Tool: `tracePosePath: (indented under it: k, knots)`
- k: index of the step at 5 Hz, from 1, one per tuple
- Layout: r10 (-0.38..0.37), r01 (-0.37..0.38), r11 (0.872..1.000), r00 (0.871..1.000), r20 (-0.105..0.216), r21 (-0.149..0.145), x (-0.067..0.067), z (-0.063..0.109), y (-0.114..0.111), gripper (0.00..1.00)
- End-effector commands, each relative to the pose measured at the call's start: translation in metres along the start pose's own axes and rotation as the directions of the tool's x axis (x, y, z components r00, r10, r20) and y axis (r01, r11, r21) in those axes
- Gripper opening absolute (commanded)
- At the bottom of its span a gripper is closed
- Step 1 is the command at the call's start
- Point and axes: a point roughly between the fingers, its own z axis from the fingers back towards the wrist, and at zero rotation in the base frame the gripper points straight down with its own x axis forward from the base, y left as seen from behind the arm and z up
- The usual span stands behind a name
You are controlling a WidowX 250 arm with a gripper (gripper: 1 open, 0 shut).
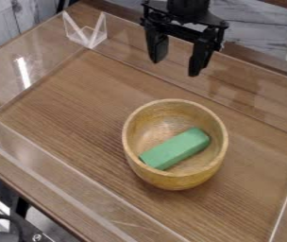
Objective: Remove the green block from inside the brown bowl and put it on the table
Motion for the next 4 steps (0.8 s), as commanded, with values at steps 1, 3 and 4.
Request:
tracePosePath:
  k: [1, 3, 4]
  knots:
    - [-0.06, 0.06, 0.998, 0.998, -0.014, 0.003, -0.008, -0.009, -0.009, 1.0]
    - [-0.45, 0.453, 0.891, 0.89, -0.072, 0.037, -0.045, -0.066, -0.066, 1.0]
    - [-0.516, 0.519, 0.853, 0.855, -0.053, 0.061, -0.053, -0.08, -0.07, 1.0]
